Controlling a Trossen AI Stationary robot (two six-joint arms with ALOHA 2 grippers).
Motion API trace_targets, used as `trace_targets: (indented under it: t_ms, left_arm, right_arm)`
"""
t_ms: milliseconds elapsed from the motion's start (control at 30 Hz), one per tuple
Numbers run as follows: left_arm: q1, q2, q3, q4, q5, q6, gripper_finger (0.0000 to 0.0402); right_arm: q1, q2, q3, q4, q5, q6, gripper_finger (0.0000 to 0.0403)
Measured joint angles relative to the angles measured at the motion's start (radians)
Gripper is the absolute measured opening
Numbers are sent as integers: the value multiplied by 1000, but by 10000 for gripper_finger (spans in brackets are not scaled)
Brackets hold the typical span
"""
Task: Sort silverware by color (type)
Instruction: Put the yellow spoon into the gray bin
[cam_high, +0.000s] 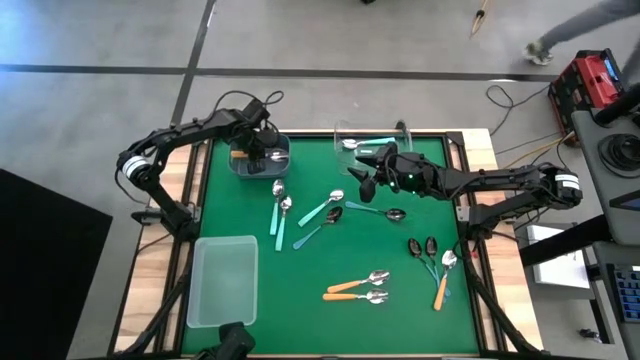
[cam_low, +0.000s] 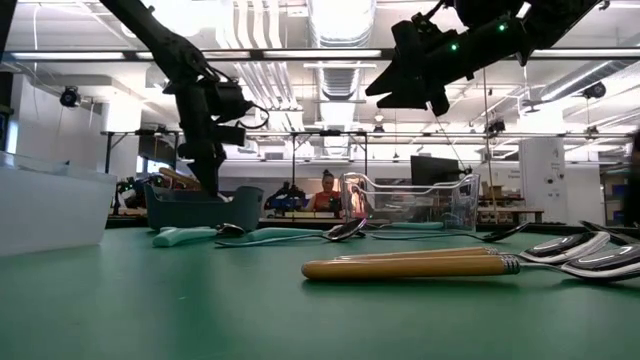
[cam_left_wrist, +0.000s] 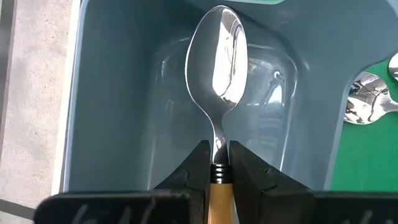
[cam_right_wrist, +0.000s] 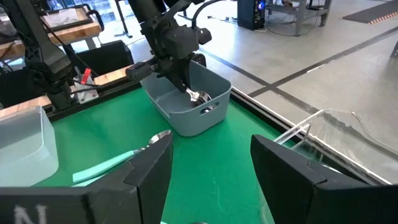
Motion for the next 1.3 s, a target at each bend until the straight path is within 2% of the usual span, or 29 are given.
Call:
trace_targets:
  t_ms: [1300]
  left_arm:
    - [0,0,-2,0,-3,-29,28]
  right_arm:
    - [1,0,-2,-8,0,0,208]
